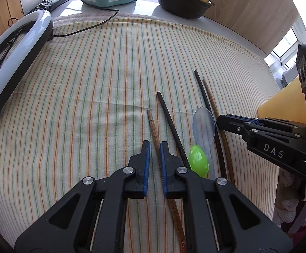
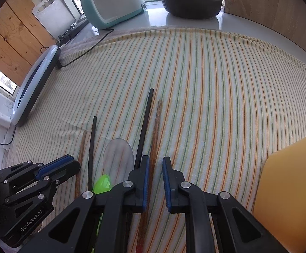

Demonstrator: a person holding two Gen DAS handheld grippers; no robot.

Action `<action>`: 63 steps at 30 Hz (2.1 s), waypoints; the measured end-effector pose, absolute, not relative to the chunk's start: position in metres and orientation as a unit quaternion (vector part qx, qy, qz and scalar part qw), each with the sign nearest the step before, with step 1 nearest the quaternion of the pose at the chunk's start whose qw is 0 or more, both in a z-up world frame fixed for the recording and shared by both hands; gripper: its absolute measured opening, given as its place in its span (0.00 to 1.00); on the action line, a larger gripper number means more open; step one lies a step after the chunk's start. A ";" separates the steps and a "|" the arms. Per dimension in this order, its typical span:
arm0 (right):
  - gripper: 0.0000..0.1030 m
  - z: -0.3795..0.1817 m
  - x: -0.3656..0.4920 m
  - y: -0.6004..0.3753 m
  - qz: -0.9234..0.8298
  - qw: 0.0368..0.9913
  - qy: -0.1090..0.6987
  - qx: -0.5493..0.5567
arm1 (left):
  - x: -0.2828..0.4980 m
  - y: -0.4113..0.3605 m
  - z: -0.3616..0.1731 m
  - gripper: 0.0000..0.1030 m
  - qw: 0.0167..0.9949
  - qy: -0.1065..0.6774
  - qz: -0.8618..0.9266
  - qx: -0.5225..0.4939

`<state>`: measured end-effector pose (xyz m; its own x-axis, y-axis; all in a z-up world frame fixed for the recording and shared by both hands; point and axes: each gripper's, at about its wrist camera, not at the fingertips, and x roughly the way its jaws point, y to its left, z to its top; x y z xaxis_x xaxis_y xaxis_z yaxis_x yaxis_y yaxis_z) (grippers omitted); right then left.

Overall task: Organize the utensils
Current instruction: 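Move the left tool down over the loose chopsticks with fingers open, then close the left tool on a wooden chopstick and lift it, then carry the wooden chopstick with the left tool over the yellow container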

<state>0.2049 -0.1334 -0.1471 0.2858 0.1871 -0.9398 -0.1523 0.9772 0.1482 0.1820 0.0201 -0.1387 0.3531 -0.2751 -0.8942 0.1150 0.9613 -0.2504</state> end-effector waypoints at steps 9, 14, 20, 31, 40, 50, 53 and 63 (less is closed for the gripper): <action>0.05 -0.148 0.210 -0.126 0.100 0.801 0.589 -0.016 | 0.185 0.014 -0.140 0.09 0.819 0.557 -0.130 -0.054; 0.05 -0.148 0.210 -0.128 0.102 0.798 0.593 -0.016 | 0.182 0.020 -0.139 0.06 0.816 0.558 -0.139 -0.063; 0.06 -0.149 0.211 -0.120 0.098 0.801 0.591 -0.027 | 0.176 0.008 -0.139 0.07 0.823 0.550 -0.138 -0.036; 0.03 -0.127 0.188 -0.132 0.137 0.816 0.561 0.017 | 0.166 0.040 -0.126 0.04 0.829 0.525 -0.145 -0.124; 0.03 -0.090 0.155 -0.140 0.172 0.848 0.500 0.038 | 0.142 0.059 -0.081 0.03 0.862 0.457 -0.154 -0.157; 0.03 -0.044 0.113 -0.155 0.181 0.891 0.415 0.040 | 0.111 0.063 -0.038 0.03 0.895 0.384 -0.158 -0.164; 0.03 -0.031 0.100 -0.159 0.182 0.903 0.386 0.038 | 0.099 0.063 -0.026 0.03 0.901 0.361 -0.163 -0.174; 0.03 0.002 0.085 -0.158 0.178 0.925 0.334 0.013 | 0.084 0.052 0.009 0.03 0.918 0.318 -0.181 -0.153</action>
